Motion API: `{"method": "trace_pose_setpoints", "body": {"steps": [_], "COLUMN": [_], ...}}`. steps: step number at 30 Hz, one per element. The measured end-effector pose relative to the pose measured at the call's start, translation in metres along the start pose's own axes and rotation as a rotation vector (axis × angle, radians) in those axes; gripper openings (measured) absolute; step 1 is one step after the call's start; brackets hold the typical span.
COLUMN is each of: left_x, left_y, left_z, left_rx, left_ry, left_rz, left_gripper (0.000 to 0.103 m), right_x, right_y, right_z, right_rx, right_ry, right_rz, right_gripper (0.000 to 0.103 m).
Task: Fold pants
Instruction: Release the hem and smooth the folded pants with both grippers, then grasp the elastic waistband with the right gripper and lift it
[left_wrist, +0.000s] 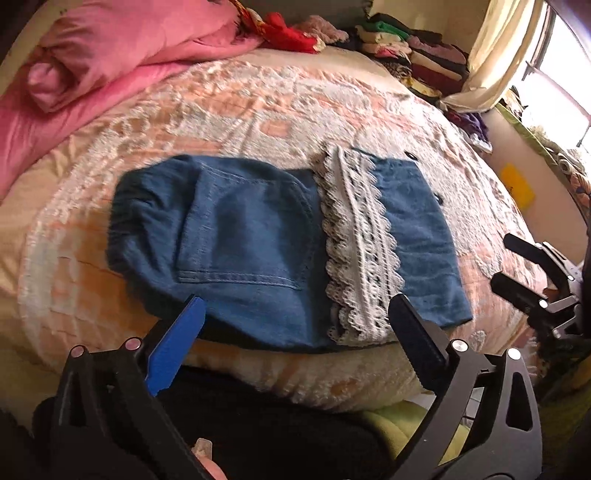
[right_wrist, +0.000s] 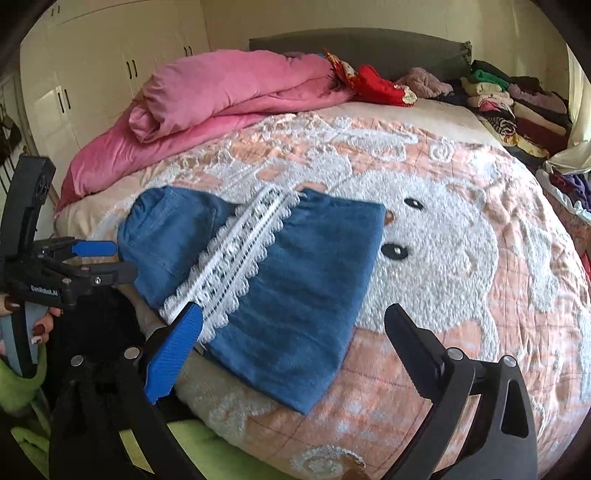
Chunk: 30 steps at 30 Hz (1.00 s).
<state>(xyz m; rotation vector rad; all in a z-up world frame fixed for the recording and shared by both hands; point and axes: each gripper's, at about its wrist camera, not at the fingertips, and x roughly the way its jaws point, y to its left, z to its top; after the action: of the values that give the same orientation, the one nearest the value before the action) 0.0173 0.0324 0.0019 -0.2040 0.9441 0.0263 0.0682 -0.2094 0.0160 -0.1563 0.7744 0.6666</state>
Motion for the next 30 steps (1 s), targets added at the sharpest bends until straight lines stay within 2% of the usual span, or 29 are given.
{"method": "trace_pose_setpoints", "body": {"steps": [17, 30], "left_x": [-0.015, -0.004], "left_y": [0.044, 0.082], "left_z": [0.0, -0.004], "left_rx": [-0.068, -0.143], "left_ry": [-0.061, -0.037], "left_rz": [0.068, 0.094], "left_gripper": [0.093, 0.093], "right_x": [0.016, 0.061], "right_y": [0.044, 0.082], "right_z": [0.051, 0.082], "right_rx": [-0.119, -0.201], "right_ry": [-0.031, 0.014], "right_rz": [0.036, 0.094], "right_gripper": [0.098, 0.098]}}
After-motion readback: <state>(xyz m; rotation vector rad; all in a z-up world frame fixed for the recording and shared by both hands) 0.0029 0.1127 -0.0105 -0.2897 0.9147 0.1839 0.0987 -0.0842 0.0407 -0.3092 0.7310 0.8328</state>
